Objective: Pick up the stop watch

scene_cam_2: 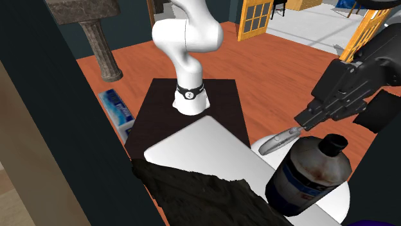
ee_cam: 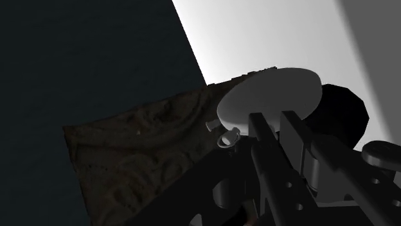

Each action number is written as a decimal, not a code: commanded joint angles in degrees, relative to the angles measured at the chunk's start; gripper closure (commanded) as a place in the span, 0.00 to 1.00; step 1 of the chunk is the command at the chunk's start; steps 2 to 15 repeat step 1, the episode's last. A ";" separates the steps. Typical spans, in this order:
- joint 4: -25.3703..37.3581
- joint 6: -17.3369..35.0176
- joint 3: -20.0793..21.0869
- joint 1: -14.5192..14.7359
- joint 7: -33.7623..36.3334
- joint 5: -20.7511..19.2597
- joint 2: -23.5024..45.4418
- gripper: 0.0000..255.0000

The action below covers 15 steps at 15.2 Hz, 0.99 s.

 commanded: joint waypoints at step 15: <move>0.16 -0.19 -0.02 -0.04 -0.34 0.19 -0.30 1.00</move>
